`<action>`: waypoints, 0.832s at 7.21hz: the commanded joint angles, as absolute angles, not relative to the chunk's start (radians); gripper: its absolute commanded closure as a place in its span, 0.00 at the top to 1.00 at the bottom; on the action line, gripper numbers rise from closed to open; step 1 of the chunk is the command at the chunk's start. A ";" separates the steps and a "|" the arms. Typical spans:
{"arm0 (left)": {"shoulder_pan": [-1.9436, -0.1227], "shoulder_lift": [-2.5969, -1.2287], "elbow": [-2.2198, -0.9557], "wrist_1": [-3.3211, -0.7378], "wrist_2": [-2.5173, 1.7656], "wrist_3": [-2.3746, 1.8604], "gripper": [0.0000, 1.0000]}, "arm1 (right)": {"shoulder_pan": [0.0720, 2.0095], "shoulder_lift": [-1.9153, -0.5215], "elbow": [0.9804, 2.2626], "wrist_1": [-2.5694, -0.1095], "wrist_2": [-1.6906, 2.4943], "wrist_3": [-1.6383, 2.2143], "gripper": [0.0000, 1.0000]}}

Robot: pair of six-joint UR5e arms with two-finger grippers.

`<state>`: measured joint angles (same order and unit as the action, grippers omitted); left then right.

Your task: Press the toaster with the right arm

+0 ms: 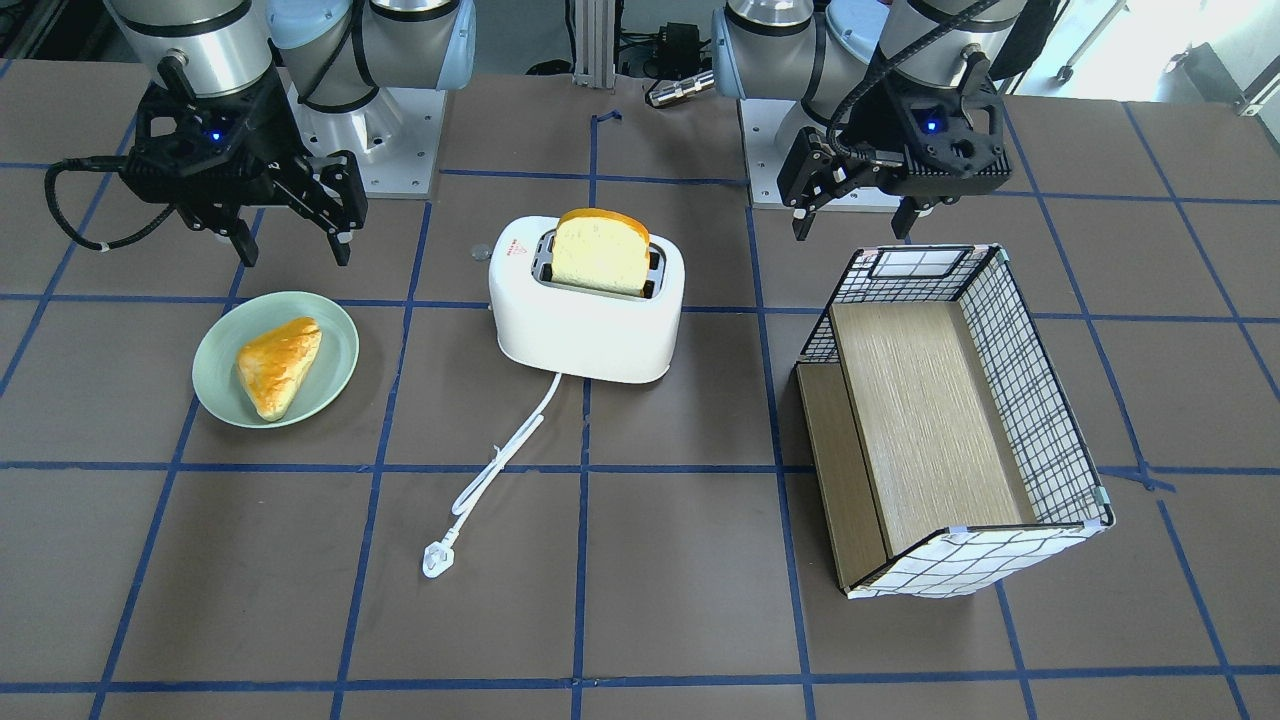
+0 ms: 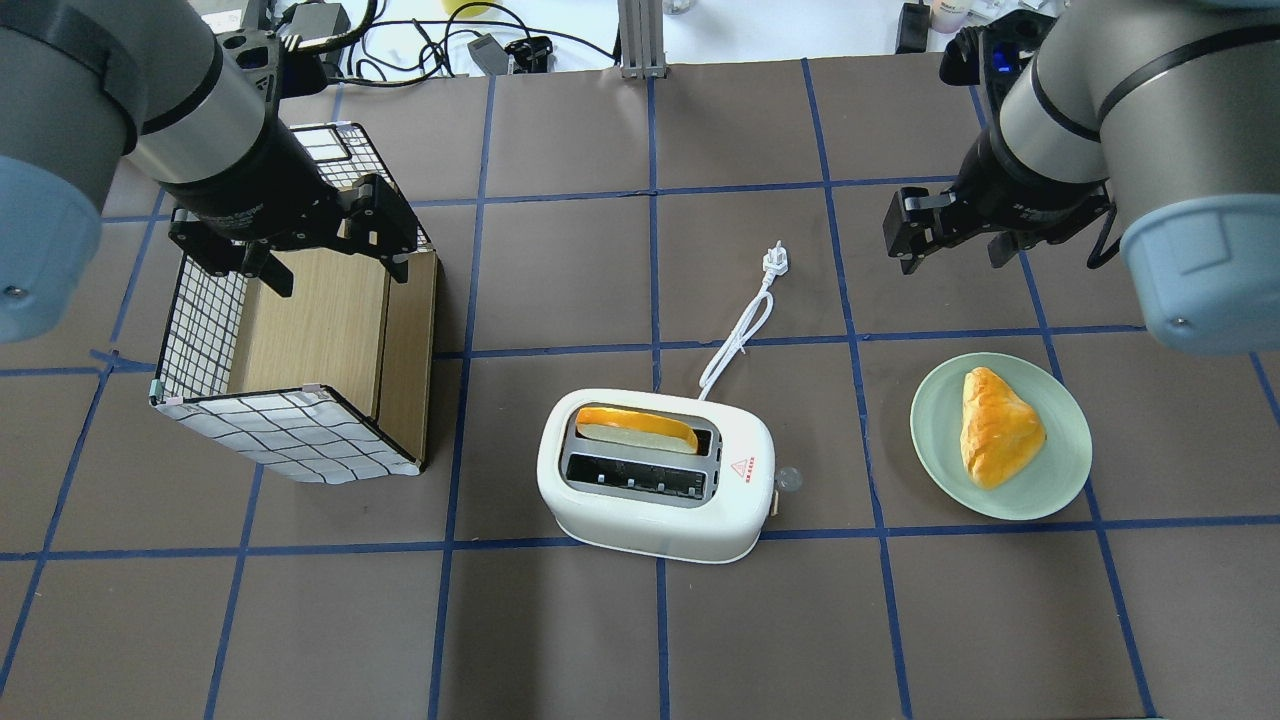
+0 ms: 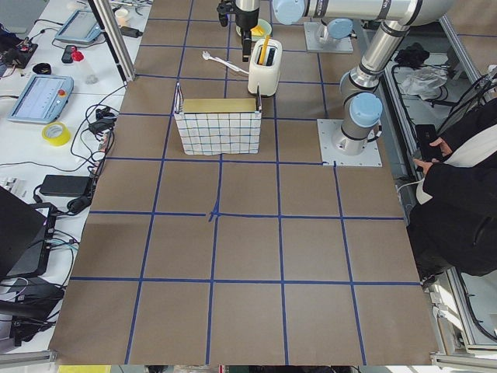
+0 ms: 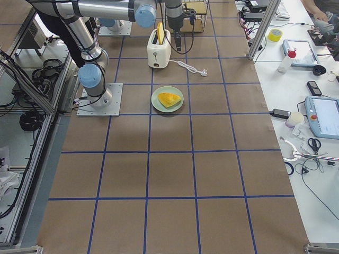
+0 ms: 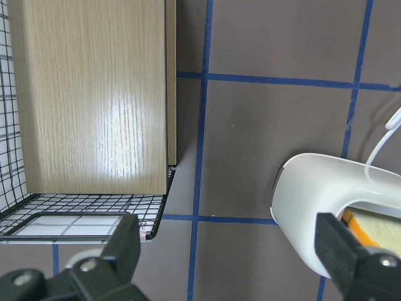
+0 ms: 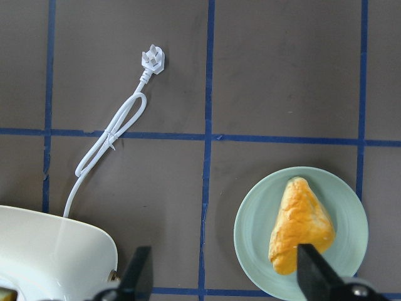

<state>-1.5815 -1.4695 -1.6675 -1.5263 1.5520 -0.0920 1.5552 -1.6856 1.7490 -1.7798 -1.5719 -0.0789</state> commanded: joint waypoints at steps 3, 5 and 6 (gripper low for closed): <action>-1.582 -1.470 -1.667 -1.526 1.552 -0.092 1.00 | 1.559 -1.540 1.457 -1.537 -1.588 -0.124 1.00; -1.582 -1.470 -1.667 -1.526 1.552 -0.092 1.00 | 1.569 -1.543 1.462 -1.552 -1.589 -0.130 1.00; -1.582 -1.470 -1.667 -1.525 1.552 -0.092 1.00 | 1.616 -1.539 1.463 -1.554 -1.612 -0.130 1.00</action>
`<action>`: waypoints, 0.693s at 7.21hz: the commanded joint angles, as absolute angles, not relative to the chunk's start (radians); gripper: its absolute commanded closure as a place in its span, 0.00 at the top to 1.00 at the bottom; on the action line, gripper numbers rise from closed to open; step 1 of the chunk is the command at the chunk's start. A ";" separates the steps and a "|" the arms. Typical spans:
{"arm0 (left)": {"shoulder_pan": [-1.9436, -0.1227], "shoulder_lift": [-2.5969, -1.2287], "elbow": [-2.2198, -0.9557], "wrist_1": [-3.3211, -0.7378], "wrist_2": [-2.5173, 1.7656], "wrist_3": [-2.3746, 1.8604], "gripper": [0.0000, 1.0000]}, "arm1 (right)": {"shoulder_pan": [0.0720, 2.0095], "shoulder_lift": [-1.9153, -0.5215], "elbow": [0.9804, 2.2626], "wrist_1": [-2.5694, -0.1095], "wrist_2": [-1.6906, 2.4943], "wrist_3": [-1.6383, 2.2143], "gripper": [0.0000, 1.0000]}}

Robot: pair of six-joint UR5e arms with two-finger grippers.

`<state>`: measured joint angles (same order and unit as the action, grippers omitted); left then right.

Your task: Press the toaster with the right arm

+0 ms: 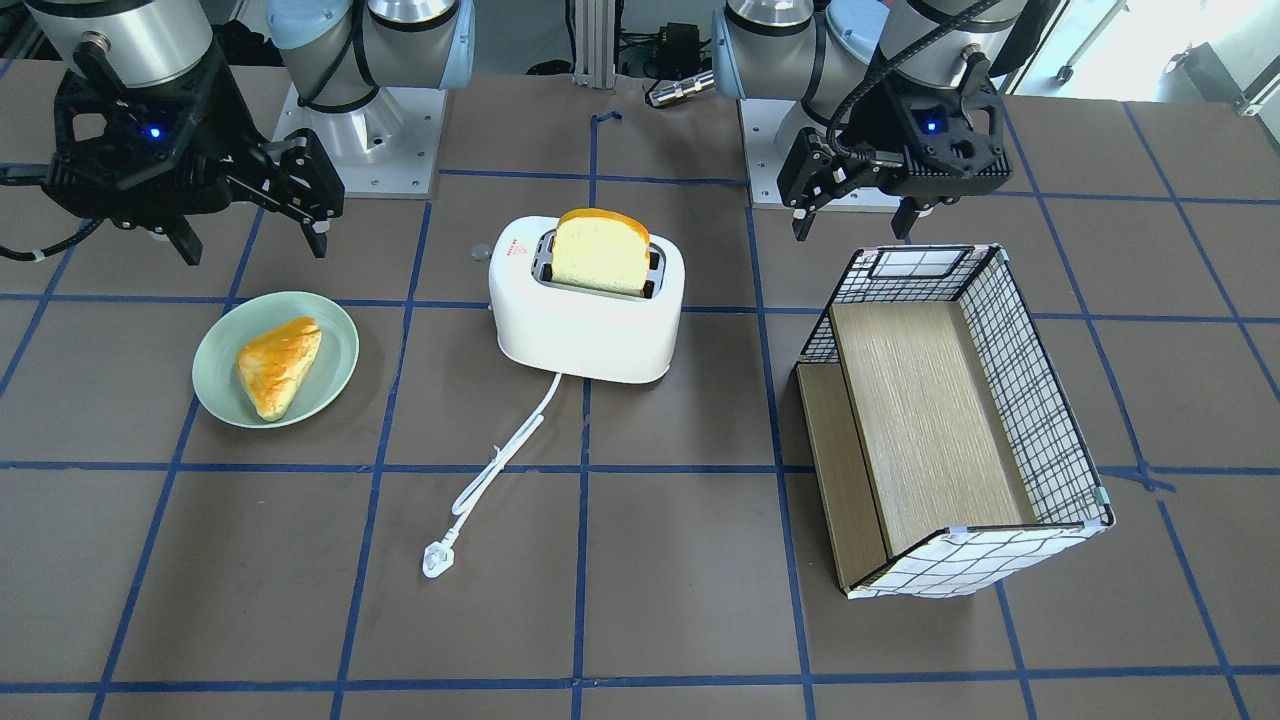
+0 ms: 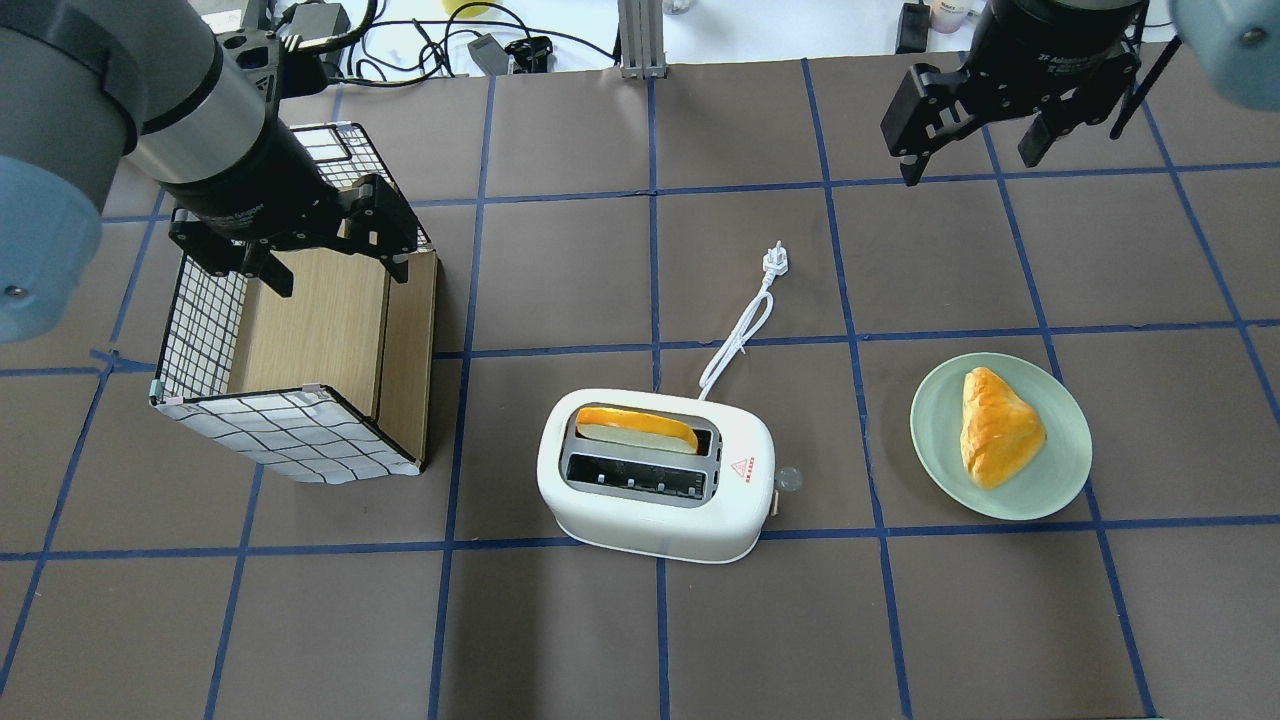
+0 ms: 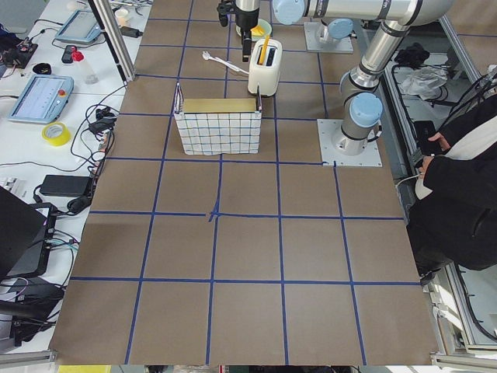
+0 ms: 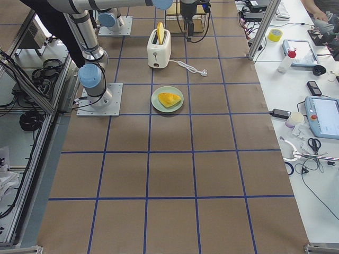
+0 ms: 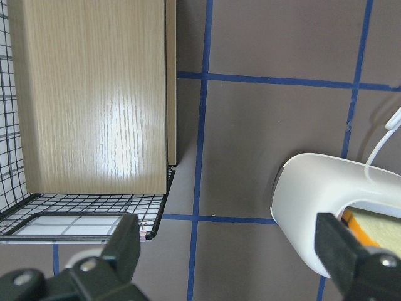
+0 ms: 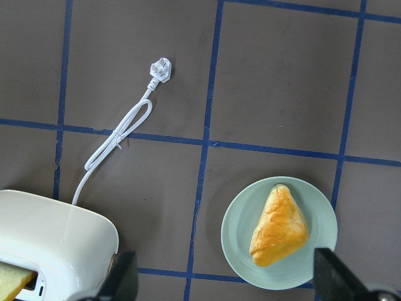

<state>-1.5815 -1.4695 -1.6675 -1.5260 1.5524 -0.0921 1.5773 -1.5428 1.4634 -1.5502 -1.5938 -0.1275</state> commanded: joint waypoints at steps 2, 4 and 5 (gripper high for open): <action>-1.582 -1.470 -1.667 -1.526 1.552 -0.092 1.00 | 1.654 -1.531 1.468 -1.552 -1.661 -0.127 0.99; -1.582 -1.470 -1.667 -1.526 1.552 -0.092 1.00 | 1.597 -1.531 1.485 -1.594 -1.607 -0.109 0.96; -1.582 -1.470 -1.667 -1.526 1.552 -0.092 1.00 | 1.522 -1.532 1.485 -1.580 -1.602 -0.117 0.96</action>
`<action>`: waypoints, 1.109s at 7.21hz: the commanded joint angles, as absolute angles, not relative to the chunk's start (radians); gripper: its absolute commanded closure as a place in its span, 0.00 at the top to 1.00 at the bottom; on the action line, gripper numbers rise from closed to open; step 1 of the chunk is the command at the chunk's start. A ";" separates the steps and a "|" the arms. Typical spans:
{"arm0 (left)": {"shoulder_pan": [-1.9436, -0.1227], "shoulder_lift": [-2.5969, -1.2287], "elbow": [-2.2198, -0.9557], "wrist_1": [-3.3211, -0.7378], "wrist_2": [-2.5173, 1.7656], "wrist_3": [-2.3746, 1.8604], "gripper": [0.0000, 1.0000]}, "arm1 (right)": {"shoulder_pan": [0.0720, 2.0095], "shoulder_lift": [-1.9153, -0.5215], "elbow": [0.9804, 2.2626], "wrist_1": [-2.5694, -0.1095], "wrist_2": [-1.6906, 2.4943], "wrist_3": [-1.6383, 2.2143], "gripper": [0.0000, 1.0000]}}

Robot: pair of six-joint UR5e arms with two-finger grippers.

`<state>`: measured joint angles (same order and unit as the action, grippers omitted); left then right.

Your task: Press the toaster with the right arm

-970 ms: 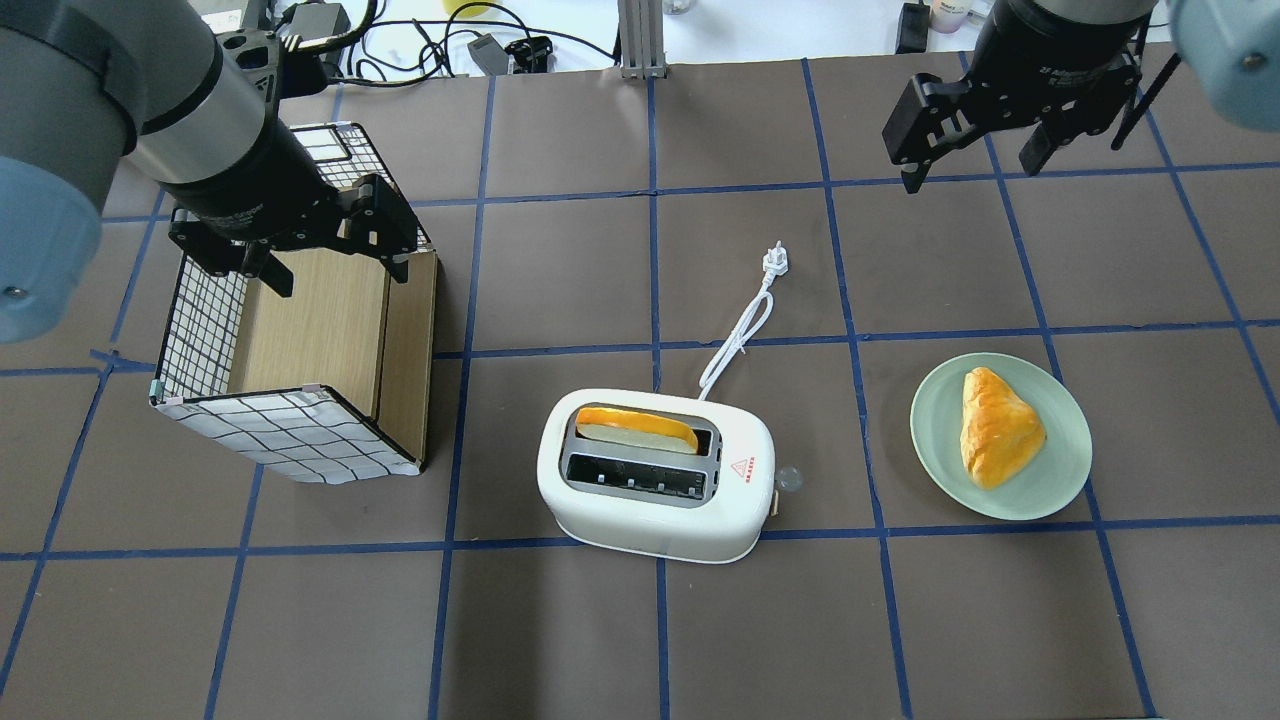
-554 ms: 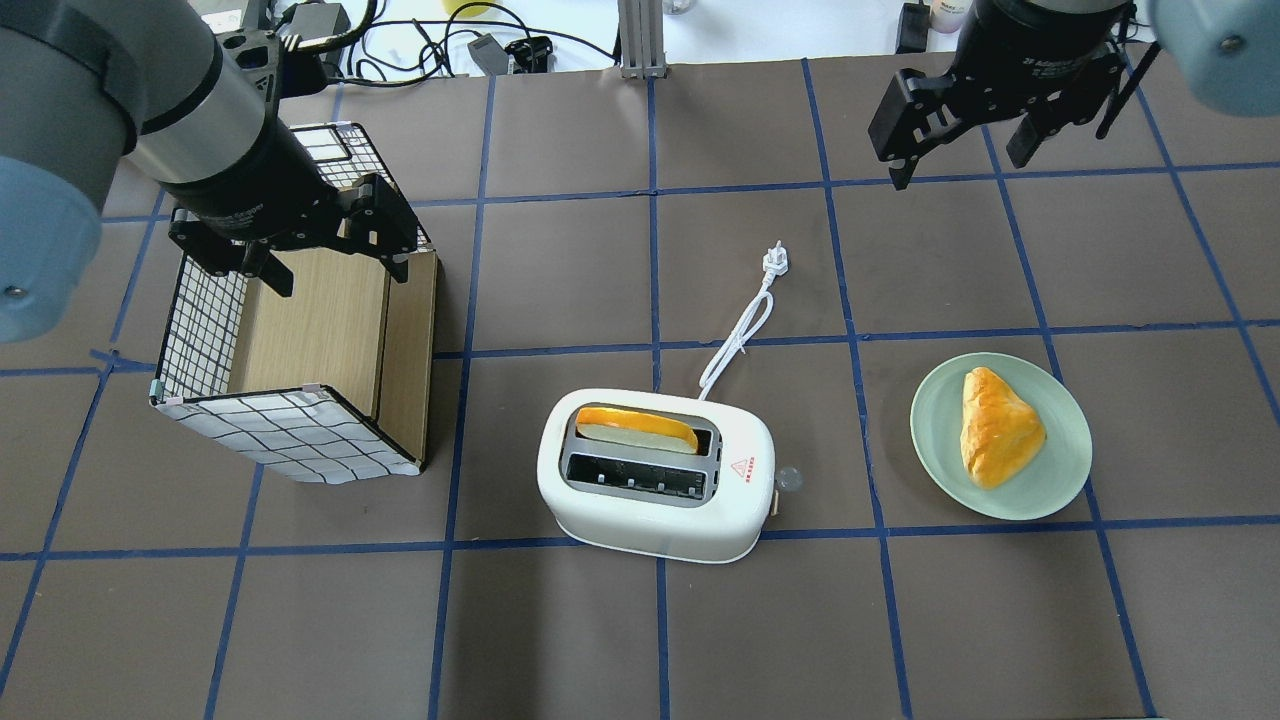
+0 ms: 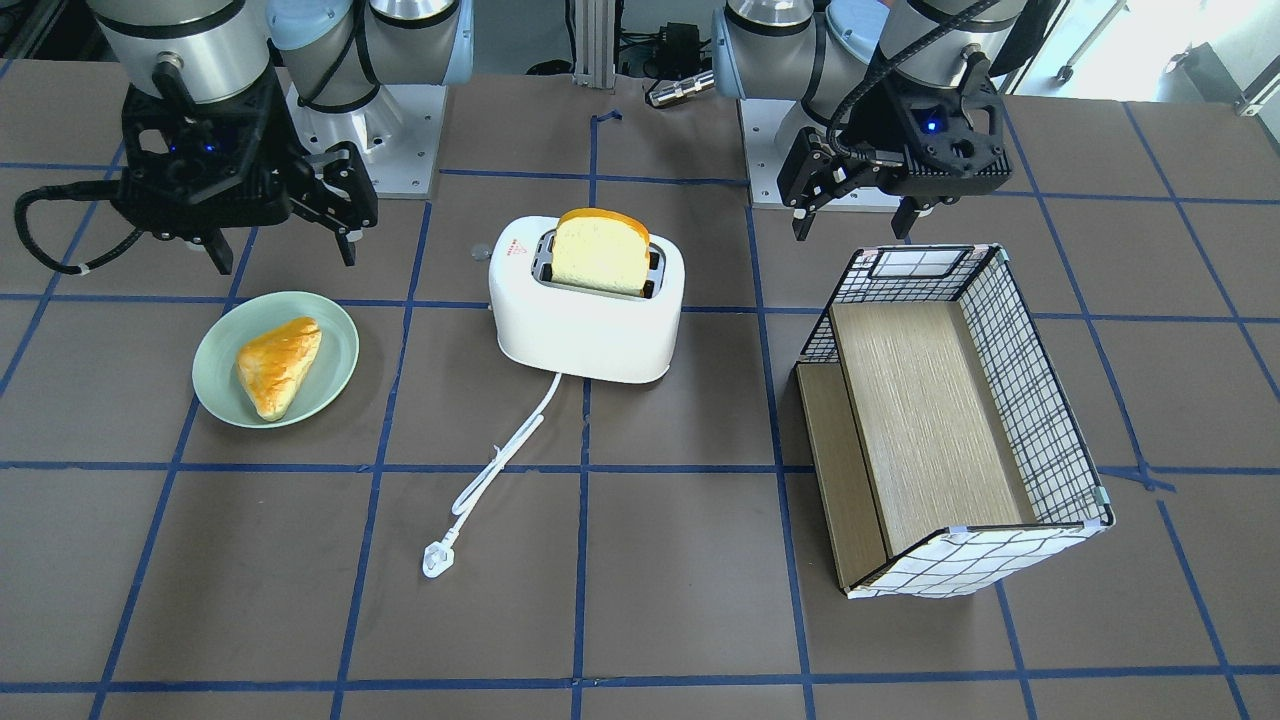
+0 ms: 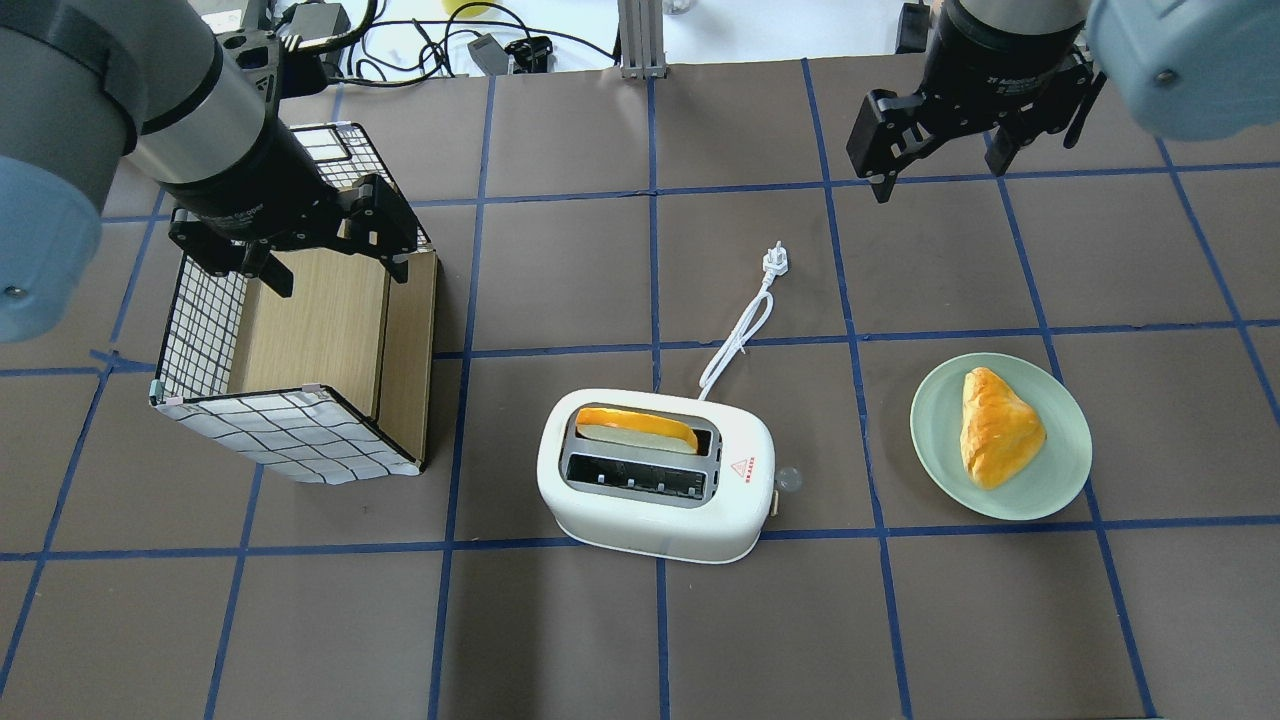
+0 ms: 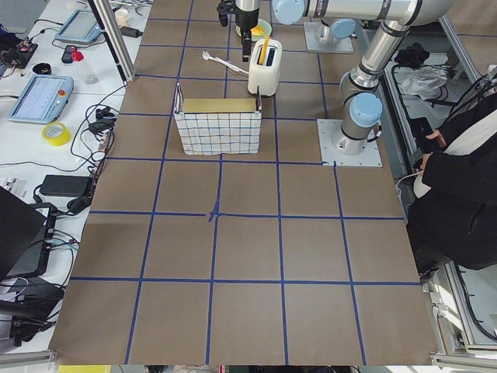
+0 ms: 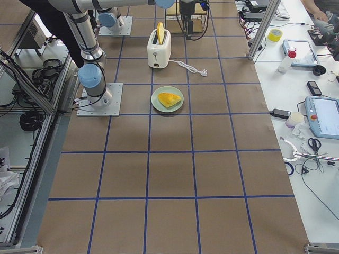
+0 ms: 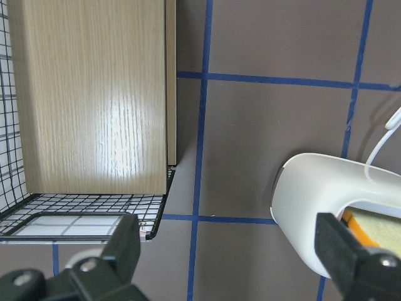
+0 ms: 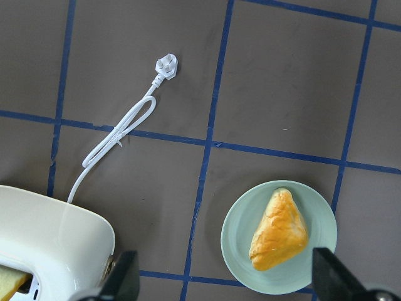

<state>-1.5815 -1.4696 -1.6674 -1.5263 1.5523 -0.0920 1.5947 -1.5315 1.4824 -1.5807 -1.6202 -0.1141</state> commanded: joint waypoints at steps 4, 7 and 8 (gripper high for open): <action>-1.582 -1.470 -1.667 -1.526 1.552 -0.092 1.00 | 1.508 -1.537 1.486 -1.577 -1.615 -0.015 0.96; -1.582 -1.470 -1.667 -1.526 1.552 -0.092 1.00 | 1.508 -1.537 1.486 -1.577 -1.602 -0.049 1.00; -1.582 -1.470 -1.667 -1.526 1.552 -0.092 1.00 | 1.509 -1.537 1.486 -1.586 -1.598 -0.125 1.00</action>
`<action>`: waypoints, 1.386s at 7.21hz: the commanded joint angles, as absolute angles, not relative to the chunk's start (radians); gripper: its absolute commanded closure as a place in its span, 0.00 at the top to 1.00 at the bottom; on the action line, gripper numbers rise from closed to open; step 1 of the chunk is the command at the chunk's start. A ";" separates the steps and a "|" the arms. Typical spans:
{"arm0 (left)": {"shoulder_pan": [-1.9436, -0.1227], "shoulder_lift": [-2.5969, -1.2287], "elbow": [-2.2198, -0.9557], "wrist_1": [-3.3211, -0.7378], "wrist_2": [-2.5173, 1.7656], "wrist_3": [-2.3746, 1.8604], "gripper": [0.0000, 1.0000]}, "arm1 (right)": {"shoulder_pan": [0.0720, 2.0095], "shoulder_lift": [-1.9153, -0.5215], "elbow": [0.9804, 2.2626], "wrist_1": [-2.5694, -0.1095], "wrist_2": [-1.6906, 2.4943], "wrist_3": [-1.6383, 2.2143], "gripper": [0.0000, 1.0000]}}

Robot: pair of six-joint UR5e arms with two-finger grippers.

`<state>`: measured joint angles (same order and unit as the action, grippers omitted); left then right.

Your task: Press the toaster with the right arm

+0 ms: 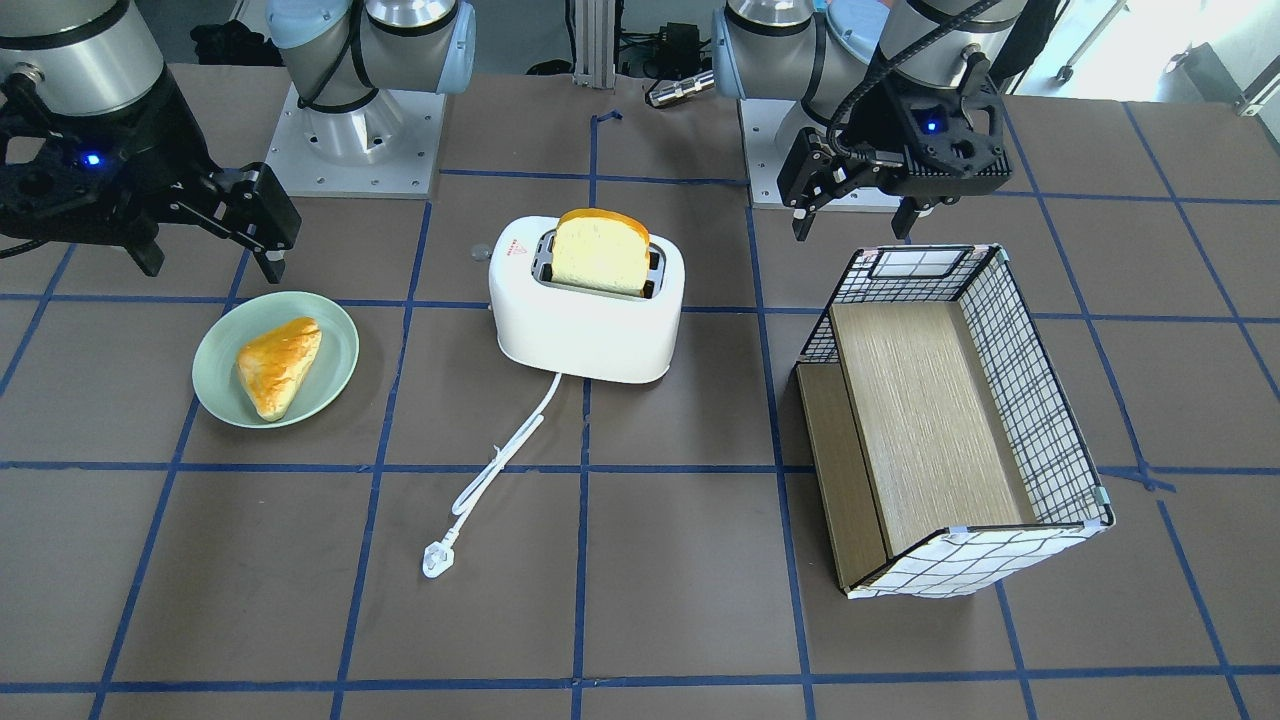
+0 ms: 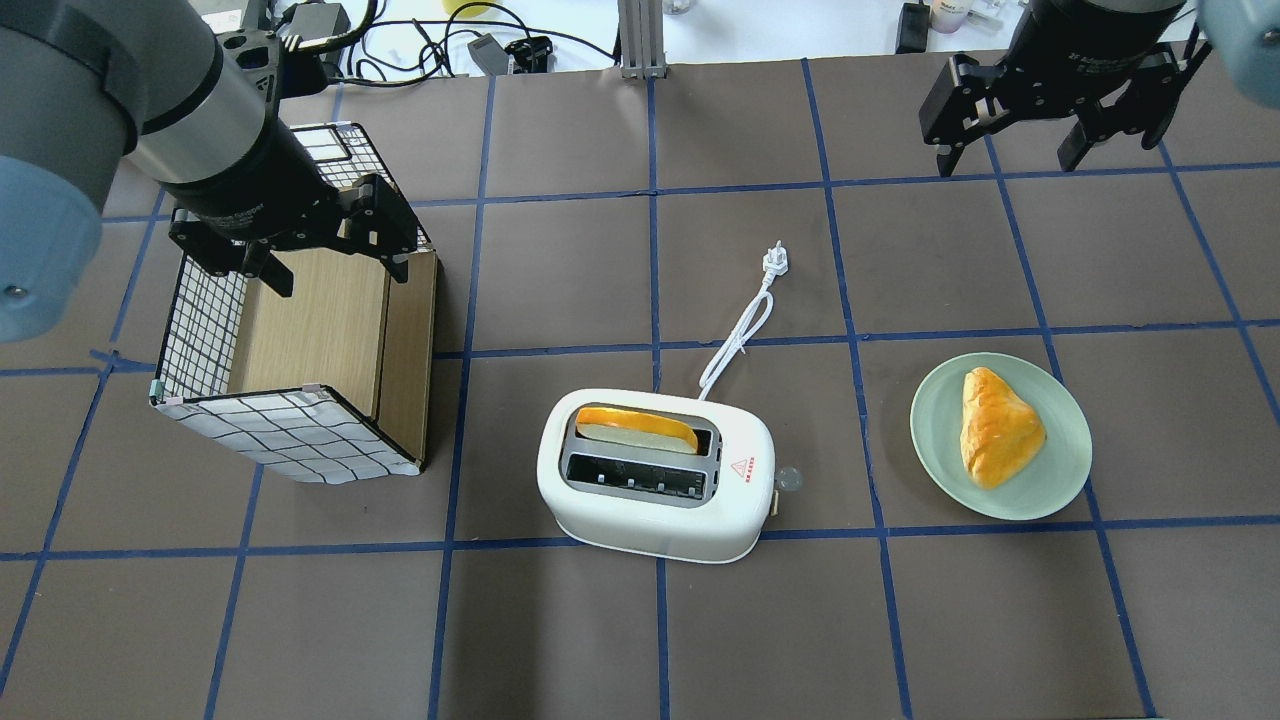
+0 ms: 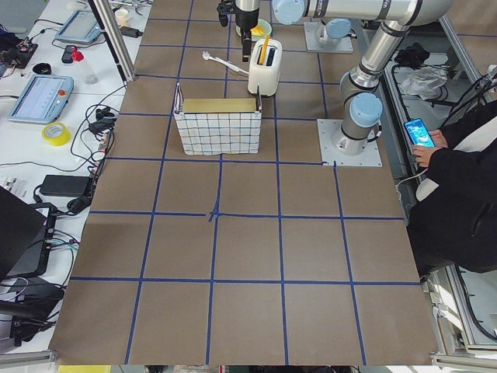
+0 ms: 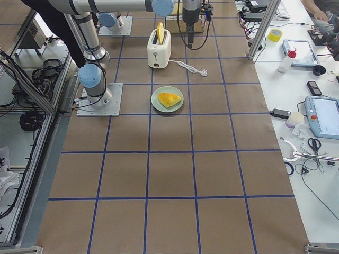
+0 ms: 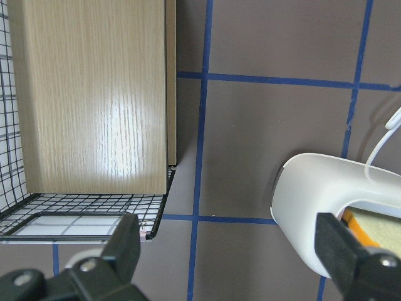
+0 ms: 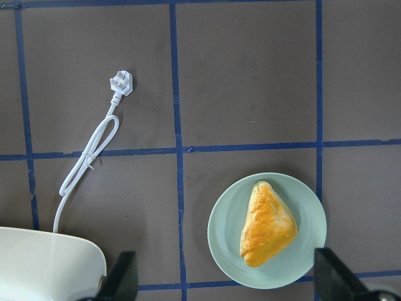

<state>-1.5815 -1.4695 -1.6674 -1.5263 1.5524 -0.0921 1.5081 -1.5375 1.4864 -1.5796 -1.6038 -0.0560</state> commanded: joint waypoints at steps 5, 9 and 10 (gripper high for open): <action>-1.582 -1.470 -1.667 -1.526 1.552 -0.092 1.00 | 1.546 -1.534 1.485 -1.591 -1.555 0.000 1.00; -1.582 -1.470 -1.667 -1.526 1.552 -0.092 1.00 | 1.557 -1.523 1.476 -1.605 -1.589 -0.067 1.00; -1.582 -1.470 -1.667 -1.526 1.552 -0.092 1.00 | 1.557 -1.523 1.477 -1.603 -1.589 -0.064 1.00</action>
<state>-1.5815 -1.4695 -1.6674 -1.5263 1.5524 -0.0920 1.5567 -1.5242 1.4770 -1.6037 -1.5878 -0.0604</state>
